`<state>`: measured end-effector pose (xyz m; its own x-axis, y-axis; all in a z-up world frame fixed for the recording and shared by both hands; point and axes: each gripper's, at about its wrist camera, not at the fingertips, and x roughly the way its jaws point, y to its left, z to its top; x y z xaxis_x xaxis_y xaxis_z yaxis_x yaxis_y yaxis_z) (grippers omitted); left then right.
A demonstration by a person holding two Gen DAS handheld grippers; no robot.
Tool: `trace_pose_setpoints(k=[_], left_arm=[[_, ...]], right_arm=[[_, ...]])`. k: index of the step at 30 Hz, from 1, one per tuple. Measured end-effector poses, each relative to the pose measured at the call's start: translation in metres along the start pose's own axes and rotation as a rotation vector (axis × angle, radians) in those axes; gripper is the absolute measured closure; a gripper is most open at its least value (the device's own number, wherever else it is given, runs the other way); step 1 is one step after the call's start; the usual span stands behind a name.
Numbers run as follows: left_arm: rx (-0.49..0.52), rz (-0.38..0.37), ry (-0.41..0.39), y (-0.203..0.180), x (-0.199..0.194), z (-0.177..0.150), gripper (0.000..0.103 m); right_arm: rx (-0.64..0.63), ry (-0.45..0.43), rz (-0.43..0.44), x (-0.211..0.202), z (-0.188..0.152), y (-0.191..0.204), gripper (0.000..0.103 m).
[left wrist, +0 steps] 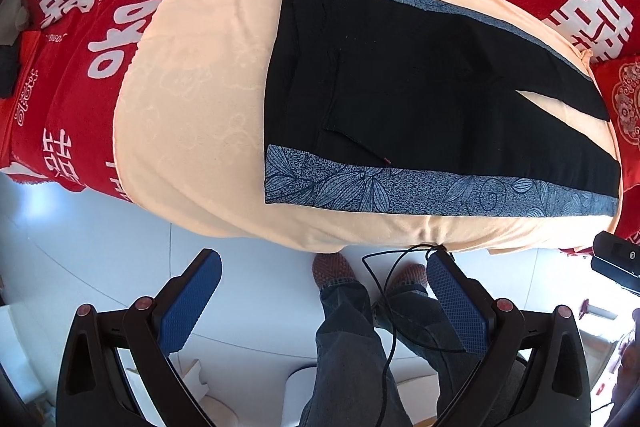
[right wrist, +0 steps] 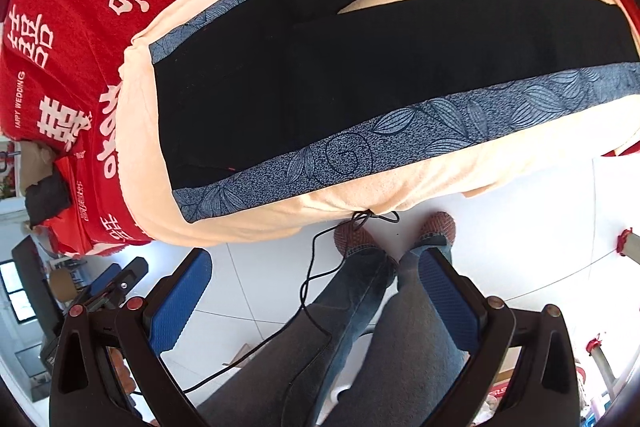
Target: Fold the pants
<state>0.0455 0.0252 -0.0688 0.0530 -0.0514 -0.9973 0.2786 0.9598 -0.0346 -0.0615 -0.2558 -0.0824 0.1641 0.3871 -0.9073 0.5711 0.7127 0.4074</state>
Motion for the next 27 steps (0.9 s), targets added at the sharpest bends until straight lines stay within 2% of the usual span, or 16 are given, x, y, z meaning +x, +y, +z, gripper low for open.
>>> trace_pose_setpoints(k=[2,4,8,10,11,12,15,20,24,27], left_arm=[[-0.007,-0.006,0.005,-0.001,0.013,0.004,0.000],[-0.022,-0.022,0.009,-0.002,0.030,0.009,0.000],[-0.072,-0.070,0.009,-0.002,0.064,0.015,0.000],[-0.102,-0.107,0.003,0.001,0.082,0.016,0.000],[-0.117,-0.122,0.001,0.002,0.089,0.016,0.000],[-0.131,-0.143,-0.001,0.004,0.096,0.015,0.000],[-0.159,-0.214,-0.013,0.008,0.111,0.011,0.000],[-0.154,-0.304,-0.003,0.007,0.135,0.005,0.000],[-0.155,-0.378,0.017,0.004,0.148,0.006,0.000],[-0.185,-0.510,0.037,0.003,0.158,0.008,0.000]], right_arm=[[0.012,0.009,0.030,0.013,0.005,-0.006,0.000],[0.040,0.018,0.101,0.030,0.010,-0.014,0.000],[0.113,0.067,0.339,0.080,0.022,-0.027,0.000],[0.125,0.102,0.446,0.109,0.025,-0.028,0.012],[0.128,0.117,0.467,0.122,0.025,-0.029,0.030],[0.131,0.136,0.497,0.135,0.026,-0.029,0.041],[0.123,0.150,0.554,0.166,0.024,-0.032,0.042],[0.150,0.122,0.618,0.194,0.027,-0.045,0.042],[0.126,0.064,0.730,0.180,0.043,-0.033,0.042],[0.096,0.034,0.804,0.159,0.052,-0.018,0.042]])
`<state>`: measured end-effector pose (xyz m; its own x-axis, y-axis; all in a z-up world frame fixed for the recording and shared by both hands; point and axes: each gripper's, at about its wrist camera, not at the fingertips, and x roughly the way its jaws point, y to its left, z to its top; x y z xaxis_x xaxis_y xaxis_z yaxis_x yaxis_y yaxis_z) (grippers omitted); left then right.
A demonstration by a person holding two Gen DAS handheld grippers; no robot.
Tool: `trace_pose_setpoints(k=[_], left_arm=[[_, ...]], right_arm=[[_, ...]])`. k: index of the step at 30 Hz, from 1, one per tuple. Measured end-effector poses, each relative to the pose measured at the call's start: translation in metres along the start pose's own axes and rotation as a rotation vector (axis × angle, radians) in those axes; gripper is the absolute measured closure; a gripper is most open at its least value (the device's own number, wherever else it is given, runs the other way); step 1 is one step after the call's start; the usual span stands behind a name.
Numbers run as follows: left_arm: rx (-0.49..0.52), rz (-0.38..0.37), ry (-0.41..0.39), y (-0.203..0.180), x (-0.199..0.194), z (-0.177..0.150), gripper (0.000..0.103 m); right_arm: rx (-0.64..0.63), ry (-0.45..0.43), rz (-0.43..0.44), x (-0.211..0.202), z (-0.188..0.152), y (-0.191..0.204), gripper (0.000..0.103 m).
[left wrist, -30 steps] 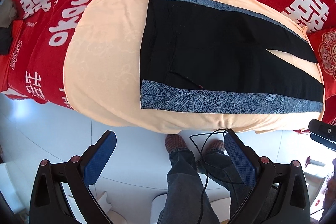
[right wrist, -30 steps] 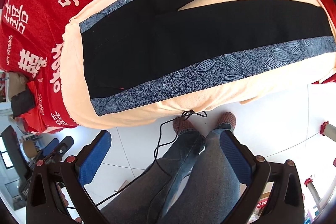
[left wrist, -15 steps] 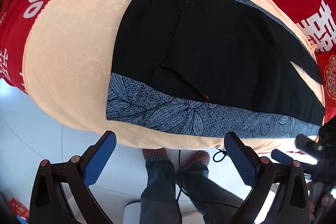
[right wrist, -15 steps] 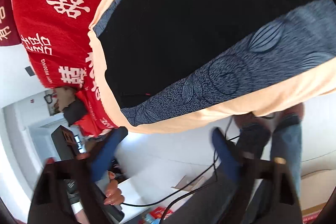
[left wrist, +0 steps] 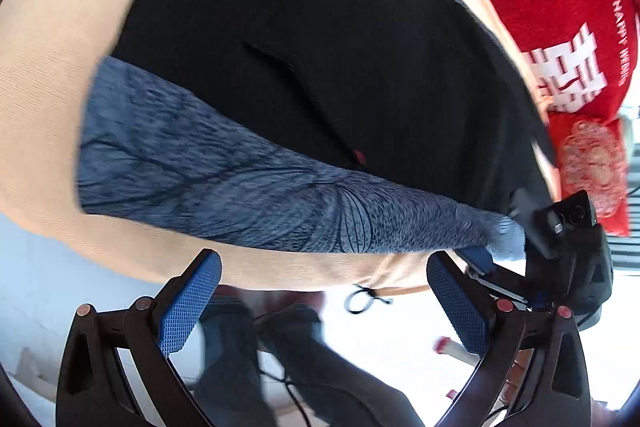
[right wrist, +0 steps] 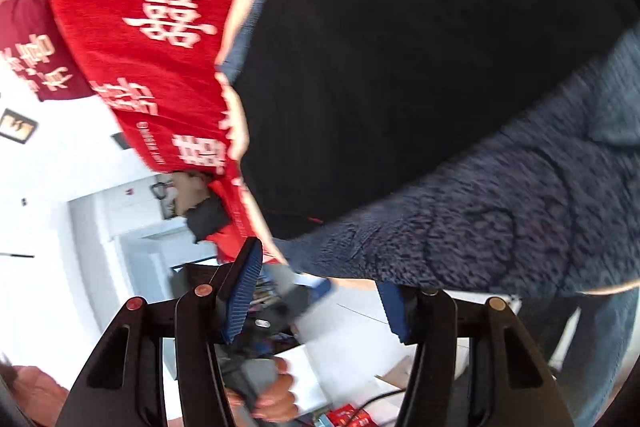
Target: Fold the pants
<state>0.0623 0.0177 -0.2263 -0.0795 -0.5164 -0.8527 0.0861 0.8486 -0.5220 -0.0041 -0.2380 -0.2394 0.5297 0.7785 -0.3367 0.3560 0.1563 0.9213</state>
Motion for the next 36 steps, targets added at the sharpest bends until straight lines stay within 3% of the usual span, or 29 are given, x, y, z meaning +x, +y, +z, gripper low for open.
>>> trace_pose_setpoints(k=[4,7,11,14,18,20,25,26,27,28,29,30,32,36], left_arm=[[-0.090,-0.119,-0.002,-0.004,0.011,0.011,0.000],[-0.147,-0.166,-0.069,-0.009,0.004,0.020,0.000],[-0.150,-0.131,-0.144,-0.014,-0.010,0.041,0.000],[-0.159,-0.136,-0.130,-0.011,-0.007,0.051,0.001],[-0.090,-0.105,-0.104,-0.020,-0.005,0.060,0.001],[-0.050,-0.086,-0.092,-0.022,-0.008,0.060,0.005],[0.016,-0.043,-0.052,-0.019,-0.007,0.058,0.005],[0.027,-0.030,-0.052,-0.019,-0.006,0.058,0.009],[0.032,-0.017,-0.049,-0.018,-0.005,0.054,0.016],[0.030,-0.006,-0.043,-0.018,-0.003,0.055,0.023],[0.024,-0.010,-0.037,-0.016,-0.003,0.055,0.040],[0.022,-0.029,-0.029,-0.014,-0.003,0.056,0.056],[0.023,-0.043,-0.017,-0.013,-0.008,0.060,0.067],[0.047,-0.032,-0.060,-0.032,-0.038,0.073,0.067]], right_arm=[[-0.012,0.002,0.069,-0.009,0.003,0.018,0.042],[-0.005,0.003,0.077,-0.015,-0.001,0.016,0.042],[0.016,0.006,0.000,-0.022,-0.009,-0.005,0.042],[0.094,-0.049,-0.011,-0.044,-0.016,-0.035,0.042],[0.154,-0.130,-0.017,-0.074,-0.020,-0.065,0.042],[0.194,-0.172,0.024,-0.089,-0.022,-0.079,0.042],[0.332,-0.318,0.218,-0.123,-0.025,-0.108,0.042],[0.353,-0.331,0.240,-0.126,-0.024,-0.110,0.048],[0.360,-0.337,0.253,-0.130,-0.023,-0.109,0.071],[0.352,-0.331,0.239,-0.131,-0.021,-0.104,0.086],[0.333,-0.320,0.205,-0.132,-0.019,-0.095,0.096],[0.314,-0.313,0.181,-0.136,-0.017,-0.085,0.096],[0.265,-0.290,0.149,-0.148,-0.008,-0.062,0.095],[0.127,-0.211,0.078,-0.162,0.029,0.004,0.095]])
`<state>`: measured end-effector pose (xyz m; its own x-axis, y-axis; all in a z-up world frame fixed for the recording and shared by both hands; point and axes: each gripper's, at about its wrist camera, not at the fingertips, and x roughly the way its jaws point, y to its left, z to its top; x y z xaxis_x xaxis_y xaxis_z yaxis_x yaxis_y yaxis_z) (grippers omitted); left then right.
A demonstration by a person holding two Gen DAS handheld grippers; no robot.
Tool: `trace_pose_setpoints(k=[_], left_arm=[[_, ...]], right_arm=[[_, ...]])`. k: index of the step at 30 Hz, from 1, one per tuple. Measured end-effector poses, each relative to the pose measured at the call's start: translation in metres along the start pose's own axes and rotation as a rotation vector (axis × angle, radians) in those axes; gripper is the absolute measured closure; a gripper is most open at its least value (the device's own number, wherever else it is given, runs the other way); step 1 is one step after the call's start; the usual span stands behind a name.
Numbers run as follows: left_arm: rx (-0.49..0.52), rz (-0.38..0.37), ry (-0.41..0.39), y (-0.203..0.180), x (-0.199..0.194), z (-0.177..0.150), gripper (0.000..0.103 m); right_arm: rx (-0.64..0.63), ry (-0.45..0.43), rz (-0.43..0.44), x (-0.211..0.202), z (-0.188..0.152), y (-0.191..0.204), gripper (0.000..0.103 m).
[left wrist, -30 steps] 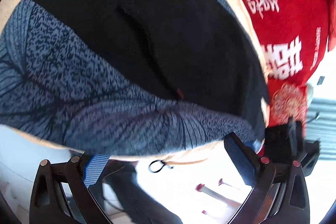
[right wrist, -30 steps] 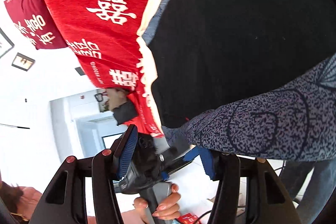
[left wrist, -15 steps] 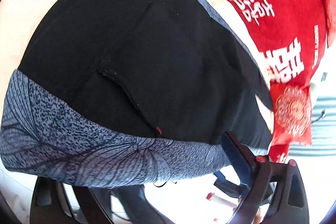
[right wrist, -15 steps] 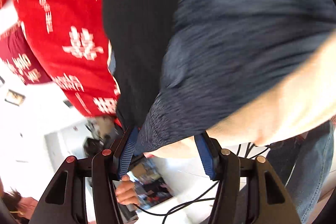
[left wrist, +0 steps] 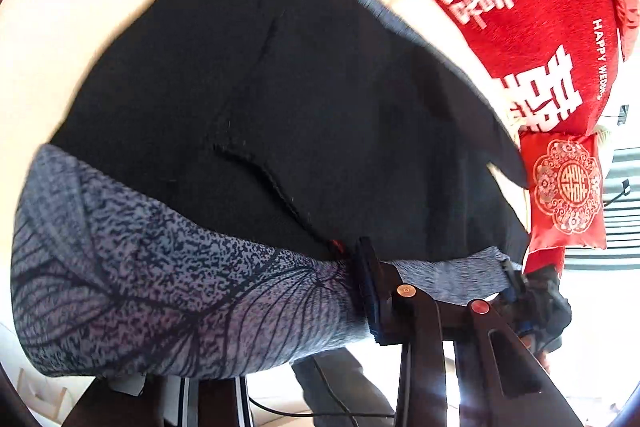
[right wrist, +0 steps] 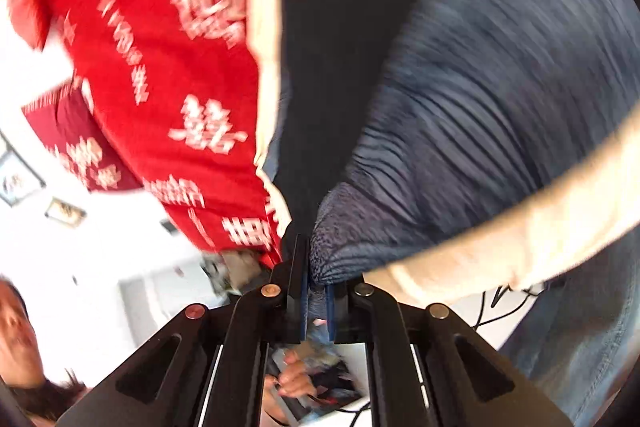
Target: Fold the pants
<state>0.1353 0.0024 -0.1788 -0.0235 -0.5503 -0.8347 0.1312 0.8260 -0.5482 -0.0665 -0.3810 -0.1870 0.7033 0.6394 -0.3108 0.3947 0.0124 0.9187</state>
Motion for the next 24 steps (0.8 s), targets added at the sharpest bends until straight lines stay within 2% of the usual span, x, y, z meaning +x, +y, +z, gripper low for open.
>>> trace_pose_setpoints(k=[3,5,9,14,17,19,20,22,23,24], left_arm=[[0.006,0.006,-0.058,-0.021,-0.023,0.027,0.067],[0.019,0.023,-0.104,-0.035,-0.034,0.051,0.067],[0.050,0.073,-0.172,-0.053,-0.028,0.115,0.067],[0.016,0.159,-0.195,-0.052,0.014,0.188,0.067],[-0.011,0.223,-0.157,-0.042,0.052,0.214,0.066],[-0.039,0.228,-0.153,-0.038,0.065,0.224,0.065],[-0.043,0.229,-0.152,-0.040,0.065,0.225,0.063],[-0.034,0.234,-0.129,-0.047,0.058,0.225,0.061],[-0.023,0.233,-0.120,-0.051,0.051,0.223,0.060],[-0.012,0.239,-0.113,-0.054,0.043,0.220,0.055]], right_arm=[[-0.104,0.070,-0.033,0.018,0.037,0.057,0.095],[-0.155,0.111,-0.043,0.030,0.062,0.080,0.094],[-0.262,0.199,-0.099,0.074,0.131,0.122,0.092],[-0.299,0.272,-0.273,0.142,0.211,0.118,0.092],[-0.321,0.297,-0.390,0.171,0.240,0.105,0.091],[-0.325,0.310,-0.449,0.184,0.252,0.097,0.089],[-0.319,0.313,-0.459,0.187,0.254,0.097,0.084],[-0.338,0.326,-0.439,0.187,0.251,0.105,0.060],[-0.366,0.331,-0.438,0.187,0.247,0.113,0.030],[-0.413,0.336,-0.453,0.187,0.240,0.125,0.016]])
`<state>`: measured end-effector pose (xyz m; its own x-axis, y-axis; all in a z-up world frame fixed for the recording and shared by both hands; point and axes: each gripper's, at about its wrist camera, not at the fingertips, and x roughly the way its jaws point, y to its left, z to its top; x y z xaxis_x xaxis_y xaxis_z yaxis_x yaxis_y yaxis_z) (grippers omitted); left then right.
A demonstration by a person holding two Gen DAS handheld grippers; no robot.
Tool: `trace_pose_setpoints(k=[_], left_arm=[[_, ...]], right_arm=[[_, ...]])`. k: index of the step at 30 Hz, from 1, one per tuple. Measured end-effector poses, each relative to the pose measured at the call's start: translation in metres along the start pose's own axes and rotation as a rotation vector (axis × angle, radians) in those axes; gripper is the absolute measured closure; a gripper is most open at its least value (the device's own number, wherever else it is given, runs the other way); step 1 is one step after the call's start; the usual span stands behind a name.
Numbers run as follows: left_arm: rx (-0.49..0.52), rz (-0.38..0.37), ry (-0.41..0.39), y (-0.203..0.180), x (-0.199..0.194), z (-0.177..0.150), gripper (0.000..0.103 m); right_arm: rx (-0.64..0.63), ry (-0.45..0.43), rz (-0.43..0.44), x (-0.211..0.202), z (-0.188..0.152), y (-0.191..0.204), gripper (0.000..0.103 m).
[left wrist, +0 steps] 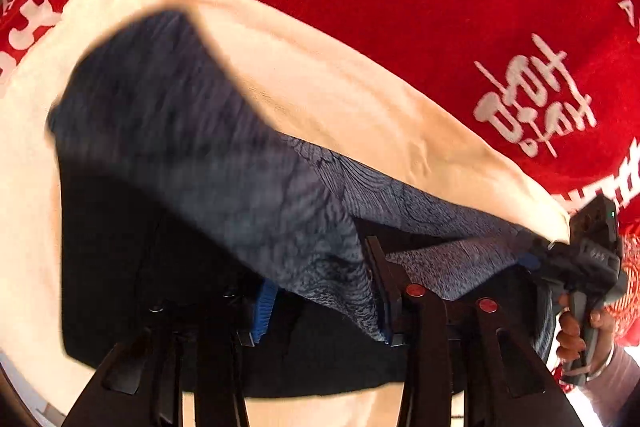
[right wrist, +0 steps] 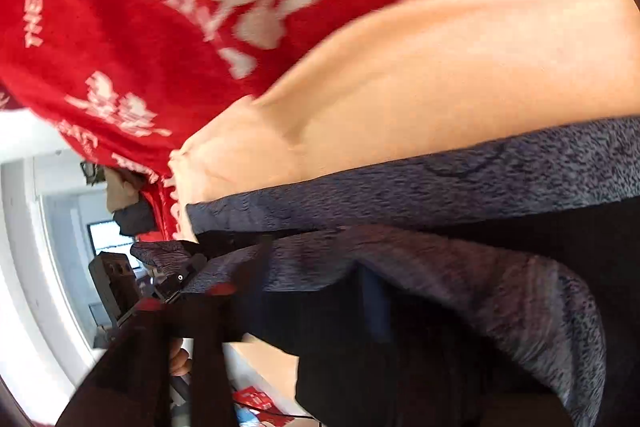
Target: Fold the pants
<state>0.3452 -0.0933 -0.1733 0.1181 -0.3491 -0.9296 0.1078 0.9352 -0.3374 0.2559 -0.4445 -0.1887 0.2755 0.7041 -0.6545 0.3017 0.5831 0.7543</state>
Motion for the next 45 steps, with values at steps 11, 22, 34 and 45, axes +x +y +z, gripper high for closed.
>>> trace_pose_setpoints(k=[11,22,34,45], left_arm=[[0.092,0.245,-0.071,-0.018,-0.009,-0.004,0.021],[0.094,0.444,-0.059,-0.025,0.037,0.008,0.010],[0.156,0.328,0.104,-0.086,0.023,-0.086,0.010],[0.301,0.250,0.129,-0.145,0.021,-0.136,0.010]], right_arm=[[-0.301,0.078,-0.247,0.026,-0.028,0.048,0.071],[-0.241,-0.013,-0.259,0.004,-0.001,0.022,0.054],[-0.097,0.016,-0.234,-0.057,-0.090,-0.012,0.042],[0.051,-0.083,-0.251,-0.097,-0.162,-0.047,0.042]])
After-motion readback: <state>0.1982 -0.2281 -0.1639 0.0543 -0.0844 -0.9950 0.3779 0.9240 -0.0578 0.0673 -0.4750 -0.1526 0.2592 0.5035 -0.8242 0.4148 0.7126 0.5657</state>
